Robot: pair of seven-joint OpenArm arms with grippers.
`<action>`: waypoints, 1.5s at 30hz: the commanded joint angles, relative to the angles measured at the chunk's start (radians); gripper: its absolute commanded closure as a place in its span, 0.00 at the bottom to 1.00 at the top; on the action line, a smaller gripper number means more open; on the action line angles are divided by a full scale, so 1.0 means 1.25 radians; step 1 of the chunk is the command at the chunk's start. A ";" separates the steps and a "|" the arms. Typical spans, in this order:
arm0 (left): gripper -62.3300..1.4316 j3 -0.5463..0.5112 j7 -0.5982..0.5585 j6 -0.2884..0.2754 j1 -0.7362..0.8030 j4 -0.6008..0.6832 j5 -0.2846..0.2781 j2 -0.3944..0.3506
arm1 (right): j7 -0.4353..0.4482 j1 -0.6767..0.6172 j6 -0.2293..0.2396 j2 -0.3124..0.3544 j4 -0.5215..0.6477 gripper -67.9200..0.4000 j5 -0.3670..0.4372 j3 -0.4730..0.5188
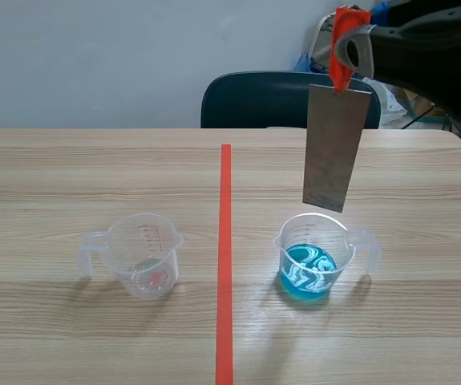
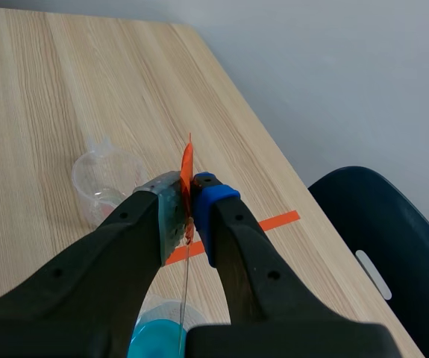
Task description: Do the redox reaction experiment
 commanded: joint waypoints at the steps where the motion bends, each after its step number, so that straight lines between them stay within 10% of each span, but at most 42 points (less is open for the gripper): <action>1: 0.00 -0.003 -0.010 0.002 -0.002 0.009 -0.008 -0.002 | 0.015 0.009 0.005 0.000 0.001 0.98 0.008 0.006; 45: 0.00 -0.003 -0.010 0.001 -0.002 0.009 -0.008 -0.002 | -0.012 0.008 0.005 0.000 0.001 0.98 0.009 0.006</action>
